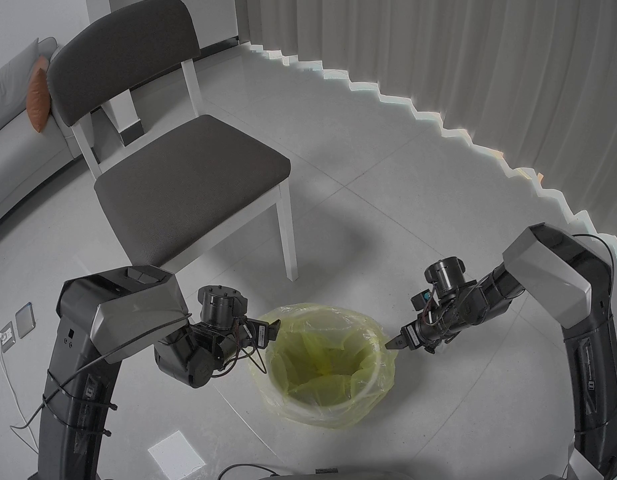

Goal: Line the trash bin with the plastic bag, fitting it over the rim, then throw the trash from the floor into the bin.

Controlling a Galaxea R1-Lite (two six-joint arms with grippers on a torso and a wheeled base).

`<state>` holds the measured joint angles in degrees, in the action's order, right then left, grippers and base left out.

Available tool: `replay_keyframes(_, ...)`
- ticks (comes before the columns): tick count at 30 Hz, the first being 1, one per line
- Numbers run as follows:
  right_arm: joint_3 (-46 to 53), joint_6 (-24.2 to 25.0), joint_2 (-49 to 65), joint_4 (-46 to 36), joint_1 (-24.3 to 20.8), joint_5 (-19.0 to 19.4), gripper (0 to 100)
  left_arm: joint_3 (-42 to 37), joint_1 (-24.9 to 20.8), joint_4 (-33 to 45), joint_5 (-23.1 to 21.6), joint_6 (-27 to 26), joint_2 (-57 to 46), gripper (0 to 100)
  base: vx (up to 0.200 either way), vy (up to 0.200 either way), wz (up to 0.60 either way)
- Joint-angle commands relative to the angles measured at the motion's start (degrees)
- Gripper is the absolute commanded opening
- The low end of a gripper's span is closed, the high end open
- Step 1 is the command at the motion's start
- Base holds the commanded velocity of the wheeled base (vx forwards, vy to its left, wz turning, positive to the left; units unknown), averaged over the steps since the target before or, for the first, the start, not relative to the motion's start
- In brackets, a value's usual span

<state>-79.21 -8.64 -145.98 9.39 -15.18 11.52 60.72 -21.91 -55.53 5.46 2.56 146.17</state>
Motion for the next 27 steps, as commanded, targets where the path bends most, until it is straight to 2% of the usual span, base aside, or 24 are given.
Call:
replay_keyframes(1,1.7,-0.3,3.0,0.0,3.0,0.2,100,-2.4,0.4,-1.2,0.0,0.1,-1.4,100,0.000,0.000,0.00)
replay_keyframes(9,0.5,-0.2,3.6,0.0,7.8,0.3,100,-3.9,-0.1,-2.6,-0.1,0.3,-2.6,100,0.000,0.000,0.00)
replay_keyframes(15,-6.5,0.2,1.8,-1.1,10.3,0.3,100,-5.1,-0.3,-2.6,-0.3,0.4,-4.5,100,0.000,0.000,0.00)
replay_keyframes(19,-9.6,0.1,0.1,-3.6,11.2,0.4,100,-5.9,-0.3,-2.6,-0.3,0.4,-5.5,100,0.000,0.000,0.00)
replay_keyframes(23,-8.9,-0.8,0.3,-7.3,11.0,0.7,100,-5.8,-0.3,-2.7,-0.2,0.4,-5.1,100,0.000,0.000,0.00)
replay_keyframes(27,-6.4,-2.6,0.4,-6.8,10.1,0.7,100,-5.6,-0.4,-3.1,-0.2,0.3,-4.6,100,0.000,0.000,0.00)
